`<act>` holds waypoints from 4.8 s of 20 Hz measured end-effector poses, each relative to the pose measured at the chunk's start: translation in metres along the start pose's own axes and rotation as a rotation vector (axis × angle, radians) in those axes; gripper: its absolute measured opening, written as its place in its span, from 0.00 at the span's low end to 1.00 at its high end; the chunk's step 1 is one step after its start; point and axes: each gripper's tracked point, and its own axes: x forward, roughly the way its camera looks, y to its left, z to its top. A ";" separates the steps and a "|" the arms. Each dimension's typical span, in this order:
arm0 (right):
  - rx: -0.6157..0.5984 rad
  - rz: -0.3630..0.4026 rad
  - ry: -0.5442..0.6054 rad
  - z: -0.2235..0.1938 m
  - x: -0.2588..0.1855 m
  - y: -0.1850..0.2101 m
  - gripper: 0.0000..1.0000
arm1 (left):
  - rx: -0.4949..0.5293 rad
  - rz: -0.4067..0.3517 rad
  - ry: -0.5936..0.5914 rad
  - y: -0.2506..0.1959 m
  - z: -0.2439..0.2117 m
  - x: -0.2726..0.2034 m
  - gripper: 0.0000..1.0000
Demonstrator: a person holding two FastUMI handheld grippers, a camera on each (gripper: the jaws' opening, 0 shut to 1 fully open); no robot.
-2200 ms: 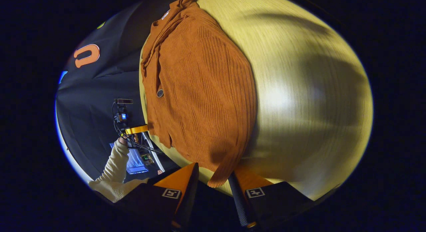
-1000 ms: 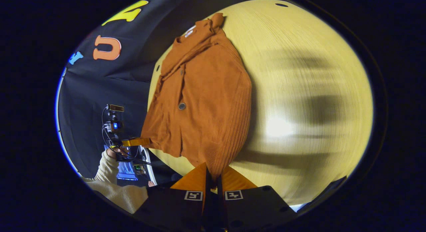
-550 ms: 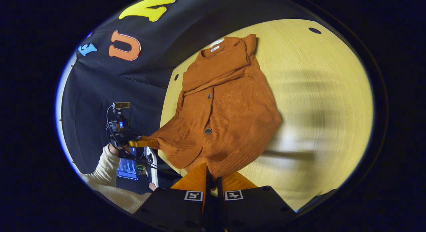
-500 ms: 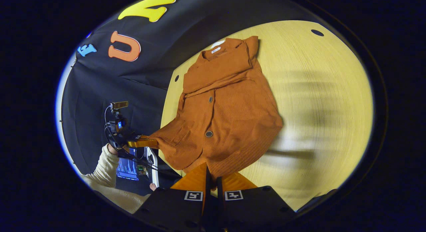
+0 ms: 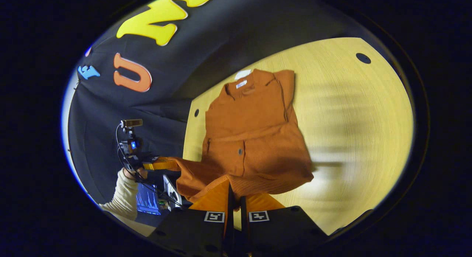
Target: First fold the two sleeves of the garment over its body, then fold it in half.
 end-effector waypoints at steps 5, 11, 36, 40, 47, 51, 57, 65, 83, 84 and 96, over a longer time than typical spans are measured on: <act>0.108 0.013 -0.079 0.077 0.029 -0.001 0.09 | -0.174 -0.116 -0.145 0.016 0.083 0.016 0.03; 0.319 0.070 -0.213 0.160 0.083 -0.026 0.08 | -0.391 -0.241 -0.280 0.056 0.141 0.048 0.03; 0.818 0.470 -0.583 0.268 0.130 -0.092 0.09 | -1.193 -0.558 -1.105 0.176 0.222 0.045 0.04; 0.777 0.425 -0.596 0.270 0.133 -0.096 0.09 | -1.183 -0.527 -1.110 0.176 0.222 0.042 0.05; 0.763 0.372 -0.619 0.272 0.131 -0.093 0.10 | -1.211 -0.479 -1.142 0.182 0.224 0.039 0.04; 0.763 0.360 -0.623 0.276 0.129 -0.090 0.22 | -1.188 -0.451 -1.181 0.179 0.225 0.026 0.46; 0.752 0.363 -0.677 0.289 0.114 -0.086 0.60 | -1.132 -0.490 -1.253 0.166 0.233 -0.003 0.85; 0.675 0.213 -0.675 0.287 0.093 -0.090 0.95 | -0.954 -0.256 -1.234 0.166 0.227 -0.027 0.95; -0.489 -0.612 -1.081 0.185 -0.134 0.091 0.96 | 0.099 0.699 -1.279 -0.037 0.163 -0.256 0.96; -0.520 -0.617 -1.101 0.167 -0.141 0.099 0.92 | 0.115 0.729 -1.281 -0.045 0.154 -0.259 0.97; -0.646 -0.632 -1.196 -0.026 -0.198 0.123 0.95 | 0.165 0.659 -1.162 -0.117 0.016 -0.222 0.98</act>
